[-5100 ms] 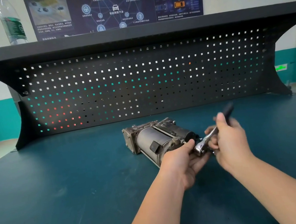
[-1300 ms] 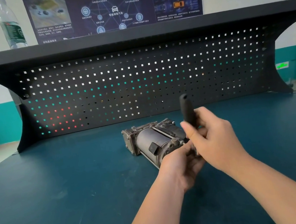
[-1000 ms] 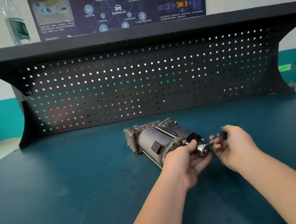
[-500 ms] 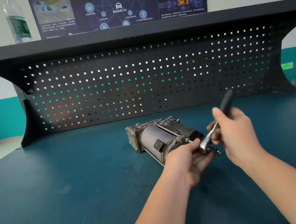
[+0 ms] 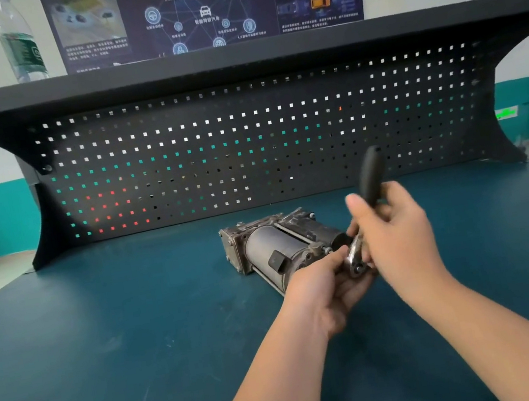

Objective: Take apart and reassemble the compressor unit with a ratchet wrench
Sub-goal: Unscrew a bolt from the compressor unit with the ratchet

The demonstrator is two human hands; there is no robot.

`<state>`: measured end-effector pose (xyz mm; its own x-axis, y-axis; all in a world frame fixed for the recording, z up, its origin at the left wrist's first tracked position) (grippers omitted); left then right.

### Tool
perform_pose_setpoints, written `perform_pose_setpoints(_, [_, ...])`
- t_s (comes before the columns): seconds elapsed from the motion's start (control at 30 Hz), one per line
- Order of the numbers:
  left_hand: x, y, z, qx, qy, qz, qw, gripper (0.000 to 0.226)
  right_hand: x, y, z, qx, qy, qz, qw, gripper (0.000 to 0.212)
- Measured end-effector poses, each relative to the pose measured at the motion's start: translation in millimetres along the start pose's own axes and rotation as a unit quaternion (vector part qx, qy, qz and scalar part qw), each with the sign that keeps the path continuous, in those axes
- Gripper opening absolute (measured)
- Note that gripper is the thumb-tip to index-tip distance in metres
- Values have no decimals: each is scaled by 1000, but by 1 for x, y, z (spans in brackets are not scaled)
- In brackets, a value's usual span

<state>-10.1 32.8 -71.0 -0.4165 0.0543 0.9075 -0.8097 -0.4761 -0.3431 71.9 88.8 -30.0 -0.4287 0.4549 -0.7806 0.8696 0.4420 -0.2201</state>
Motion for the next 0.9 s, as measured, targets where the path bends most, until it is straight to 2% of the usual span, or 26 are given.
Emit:
perform_pose_setpoints(0.03, [0, -1, 0, 0, 0, 3, 1000, 12, 8, 7, -6, 60, -80, -88, 991, 15])
perform_pose_setpoints(0.07, [0, -2, 0, 0, 0, 2, 1000, 13, 17, 13, -10, 117, -178, -186, 959, 18])
perform_pose_setpoints(0.1, [0, -3, -1, 1, 0, -3, 1000, 14, 26, 17, -11, 157, -268, -271, 911, 21])
perform_pose_setpoints(0.13, [-1, -3, -2, 3, 0, -9, 1000, 15, 35, 19, -10, 183, -327, -328, 867, 24])
perform_pose_setpoints(0.17, [-1, -3, -2, 5, 1, -13, 1000, 15, 38, 20, -10, 195, -354, -353, 844, 24])
perform_pose_setpoints(0.2, [-2, -2, -2, 6, 3, -17, 1000, 15, 38, 19, -10, 189, -348, -347, 850, 24])
perform_pose_setpoints(0.23, [-2, -2, -3, 8, 4, -20, 1000, 16, 35, 18, -11, 164, -303, -314, 885, 21])
perform_pose_setpoints(0.3, [-3, -2, -2, 11, -1, -25, 1000, 16, 14, 12, -11, 59, -122, -143, 980, 14])
perform_pose_setpoints(0.33, [-2, -2, -1, 14, -7, -30, 999, 16, 2, 6, -7, -12, -25, -38, 999, 10])
perform_pose_setpoints(0.4, [-2, -1, -1, 20, -20, -47, 998, 17, -9, -7, 5, -155, 98, 106, 977, 13])
perform_pose_setpoints(0.43, [-2, 0, -1, 23, -23, -52, 998, 19, -9, -12, 11, -196, 121, 135, 964, 15])
perform_pose_setpoints(0.47, [-2, 1, -1, 27, -21, -54, 998, 19, -8, -15, 14, -207, 126, 139, 960, 15])
perform_pose_setpoints(0.53, [-1, 3, -1, 29, -14, -46, 998, 16, -6, -14, 12, -159, 91, 82, 980, 12])
perform_pose_setpoints(0.6, [1, 2, 1, 23, -7, -23, 999, 10, -1, -5, 0, -50, 3, -28, 998, 14])
perform_pose_setpoints(0.63, [2, 0, 1, 20, -5, -12, 1000, 10, 5, 2, -6, 13, -68, -104, 992, 17])
perform_pose_setpoints(0.67, [1, -1, 1, 17, -4, -5, 1000, 12, 13, 8, -10, 76, -154, -190, 967, 19])
perform_pose_setpoints(0.73, [0, -2, 0, 18, -3, -9, 1000, 17, 31, 15, -9, 163, -310, -334, 875, 25])
perform_pose_setpoints(0.77, [0, -3, 0, 20, -3, -14, 1000, 20, 36, 16, -7, 188, -349, -370, 840, 27])
perform_pose_setpoints(0.8, [-1, -3, -1, 24, -1, -18, 1000, 20, 38, 16, -6, 197, -360, -378, 830, 27])
perform_pose_setpoints(0.83, [-2, -3, -1, 26, 3, -19, 999, 19, 37, 15, -7, 187, -343, -365, 845, 26])
perform_pose_setpoints(0.9, [-2, -3, -1, 24, 7, -21, 999, 16, 23, 12, -9, 111, -216, -257, 936, 22])
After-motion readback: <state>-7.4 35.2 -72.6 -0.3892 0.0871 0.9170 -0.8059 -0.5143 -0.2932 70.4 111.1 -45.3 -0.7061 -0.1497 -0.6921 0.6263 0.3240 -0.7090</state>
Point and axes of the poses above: each hand's wrist, its own z-axis away from the middle knuckle, its own y-axis out of the back of the hand, x = y × z, the point moved 3 cm from there along -z, towards the middle knuckle, and after that the axes turned 15 degrees about -z, right-handed, at the moved point
